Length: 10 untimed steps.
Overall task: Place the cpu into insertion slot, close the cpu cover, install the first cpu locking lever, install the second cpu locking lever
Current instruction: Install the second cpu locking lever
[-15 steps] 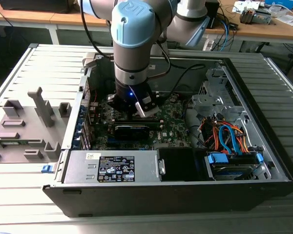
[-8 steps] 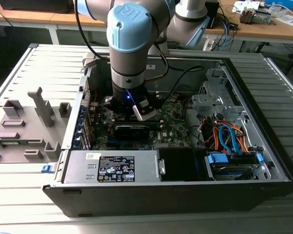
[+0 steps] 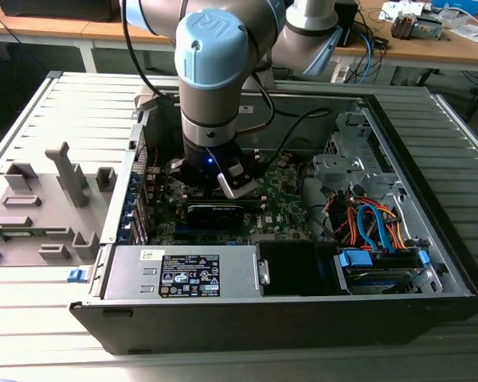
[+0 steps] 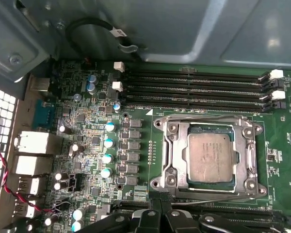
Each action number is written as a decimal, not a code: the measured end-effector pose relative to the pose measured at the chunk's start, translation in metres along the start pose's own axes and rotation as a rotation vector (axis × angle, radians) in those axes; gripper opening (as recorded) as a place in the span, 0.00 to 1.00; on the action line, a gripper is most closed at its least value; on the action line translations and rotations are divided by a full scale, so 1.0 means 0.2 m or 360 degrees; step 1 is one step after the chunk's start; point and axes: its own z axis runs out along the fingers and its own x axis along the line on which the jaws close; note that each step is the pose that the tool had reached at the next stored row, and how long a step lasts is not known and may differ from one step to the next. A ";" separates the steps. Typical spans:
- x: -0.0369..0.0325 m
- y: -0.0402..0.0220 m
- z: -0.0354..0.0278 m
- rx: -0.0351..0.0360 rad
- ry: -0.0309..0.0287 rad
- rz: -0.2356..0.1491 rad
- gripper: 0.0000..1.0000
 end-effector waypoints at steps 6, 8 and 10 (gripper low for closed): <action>0.000 0.007 0.011 -0.0008 0.00172 -0.0095 0.11; 0.000 0.013 0.014 -0.0009 0.00182 -0.0101 0.11; -0.001 0.019 0.016 -0.0015 0.00177 -0.0101 0.11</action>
